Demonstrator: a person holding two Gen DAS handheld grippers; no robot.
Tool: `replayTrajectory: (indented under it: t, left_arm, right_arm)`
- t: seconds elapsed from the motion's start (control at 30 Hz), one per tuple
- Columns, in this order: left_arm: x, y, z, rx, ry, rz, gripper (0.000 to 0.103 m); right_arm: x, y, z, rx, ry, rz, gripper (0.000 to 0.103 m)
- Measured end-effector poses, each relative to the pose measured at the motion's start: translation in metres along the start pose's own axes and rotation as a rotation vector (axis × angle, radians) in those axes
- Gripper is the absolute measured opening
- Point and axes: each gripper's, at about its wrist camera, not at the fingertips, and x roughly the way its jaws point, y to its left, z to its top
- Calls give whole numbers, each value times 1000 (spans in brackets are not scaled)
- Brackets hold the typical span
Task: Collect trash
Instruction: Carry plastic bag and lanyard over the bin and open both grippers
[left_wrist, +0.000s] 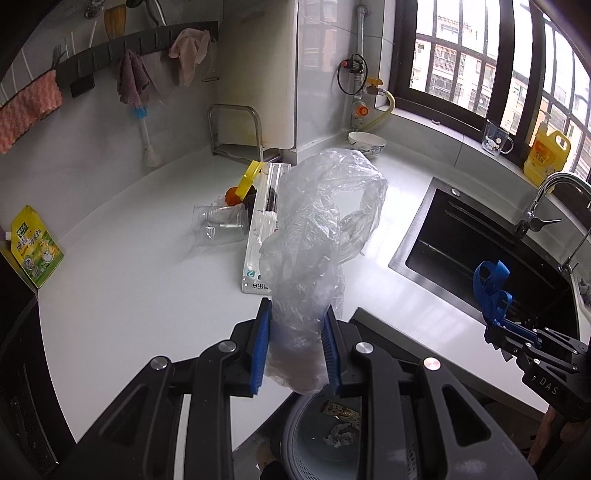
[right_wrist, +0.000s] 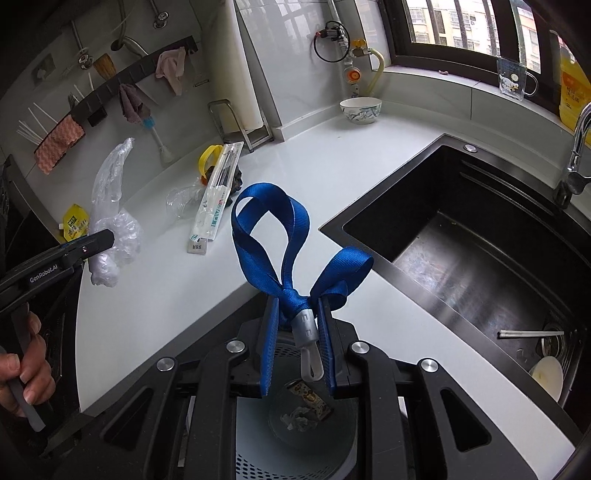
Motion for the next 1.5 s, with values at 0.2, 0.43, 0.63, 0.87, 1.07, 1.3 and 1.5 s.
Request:
replayTrajectory:
  t: [0.2,0.43,0.63,0.87,1.07,1.3,1.5]
  left_arm:
    - [-2,-21,-33,-6,33,3,26]
    - [12,-41,-85,-14,139,-10,26]
    - [26,-45,-118,-21,215,-15,26]
    - [47,-49,-146,-16,308,-30,27]
    - [63,-51,-161,-5,358,-30,30]
    - [72,-47,-168,-21,390,-24,31]
    - [73,-40,-170,-31,400,-11,37]
  right_arm:
    - [-3,-5,-25,-26,48,31,21]
    - [10,2,-64,-70,138,68,21]
    - [29,6,-87,-91,208,90,21]
    - [59,10,-101,-82,273,96,21]
    - [82,11,-110,-60,324,90,21]
    - [98,9,-118,-41,343,88,21]
    - [111,8,-122,-47,363,92,22]
